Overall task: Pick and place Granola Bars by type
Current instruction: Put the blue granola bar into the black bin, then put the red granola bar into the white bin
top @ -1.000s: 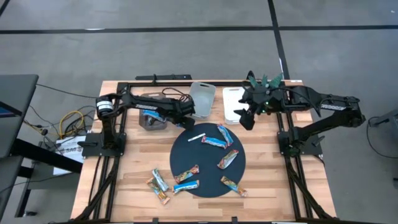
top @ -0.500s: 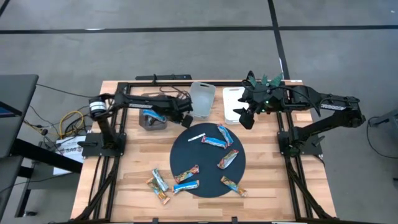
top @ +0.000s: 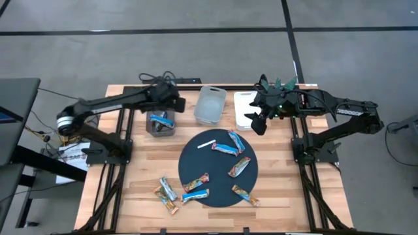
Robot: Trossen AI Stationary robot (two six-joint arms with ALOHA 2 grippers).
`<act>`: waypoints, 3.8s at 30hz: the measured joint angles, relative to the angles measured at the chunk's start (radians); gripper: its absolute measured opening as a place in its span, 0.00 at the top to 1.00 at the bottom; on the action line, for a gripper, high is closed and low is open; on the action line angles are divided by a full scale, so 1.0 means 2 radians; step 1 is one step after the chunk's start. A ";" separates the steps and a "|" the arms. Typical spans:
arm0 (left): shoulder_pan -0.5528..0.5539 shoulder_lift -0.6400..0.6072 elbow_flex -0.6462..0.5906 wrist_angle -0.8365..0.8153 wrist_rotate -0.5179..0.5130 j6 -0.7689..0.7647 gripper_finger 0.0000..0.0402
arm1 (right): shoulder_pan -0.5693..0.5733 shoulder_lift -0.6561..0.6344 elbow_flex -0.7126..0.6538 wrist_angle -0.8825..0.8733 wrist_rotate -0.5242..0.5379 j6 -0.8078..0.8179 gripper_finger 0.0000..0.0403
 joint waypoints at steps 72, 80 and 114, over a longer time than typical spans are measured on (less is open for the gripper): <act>-0.271 -0.143 0.000 0.081 0.017 0.169 0.58 | 0.135 -0.029 -0.127 -0.070 -0.091 0.066 0.42; -0.288 -0.142 0.000 0.086 0.007 0.171 0.58 | 0.165 0.027 -0.155 -0.015 -0.092 -0.004 0.42; -0.288 -0.142 0.000 0.070 0.036 0.181 0.58 | 0.105 0.306 -0.150 0.089 -0.188 -0.140 0.71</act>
